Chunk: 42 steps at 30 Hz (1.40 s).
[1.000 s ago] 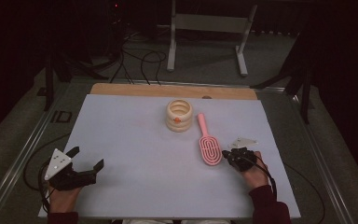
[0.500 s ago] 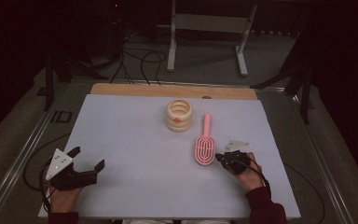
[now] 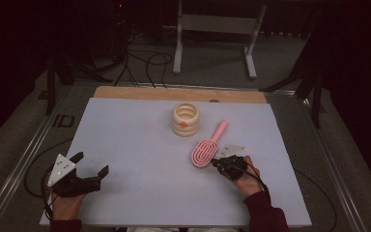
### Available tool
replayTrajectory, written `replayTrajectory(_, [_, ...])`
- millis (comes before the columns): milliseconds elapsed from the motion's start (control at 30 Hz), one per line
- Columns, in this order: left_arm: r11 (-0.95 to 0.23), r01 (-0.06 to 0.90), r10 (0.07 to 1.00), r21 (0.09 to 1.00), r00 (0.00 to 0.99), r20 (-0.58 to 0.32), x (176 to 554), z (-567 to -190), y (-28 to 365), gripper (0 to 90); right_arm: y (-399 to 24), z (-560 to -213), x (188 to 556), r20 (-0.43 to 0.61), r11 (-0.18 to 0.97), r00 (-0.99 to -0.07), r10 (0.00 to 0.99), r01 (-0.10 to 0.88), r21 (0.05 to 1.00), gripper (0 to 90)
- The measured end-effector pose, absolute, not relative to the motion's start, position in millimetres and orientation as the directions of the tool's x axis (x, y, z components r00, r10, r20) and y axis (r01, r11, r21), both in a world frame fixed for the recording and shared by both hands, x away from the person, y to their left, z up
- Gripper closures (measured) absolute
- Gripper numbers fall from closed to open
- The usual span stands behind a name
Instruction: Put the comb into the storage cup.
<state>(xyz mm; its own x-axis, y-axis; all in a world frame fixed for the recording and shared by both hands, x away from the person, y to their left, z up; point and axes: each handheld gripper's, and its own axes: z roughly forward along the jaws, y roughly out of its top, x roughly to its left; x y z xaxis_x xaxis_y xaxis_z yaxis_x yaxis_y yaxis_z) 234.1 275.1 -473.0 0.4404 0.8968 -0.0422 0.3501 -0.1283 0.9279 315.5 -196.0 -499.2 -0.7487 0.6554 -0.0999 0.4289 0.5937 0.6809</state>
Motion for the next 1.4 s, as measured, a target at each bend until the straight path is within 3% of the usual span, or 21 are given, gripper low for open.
replayTrajectory(867, [-0.135,0.355,0.894,0.925,0.445,-0.04,235.0,-474.4,274.7,0.0,-133.0,-501.1,345.3,-0.125,0.63,-0.776,0.619,0.395,0.668,90.0])
replayTrajectory(1400, [-0.138,0.355,0.893,0.925,0.448,-0.039,235.1,-474.7,274.1,0.0,-124.9,-504.1,357.7,-0.105,0.614,-0.765,0.635,0.417,0.67,90.0])
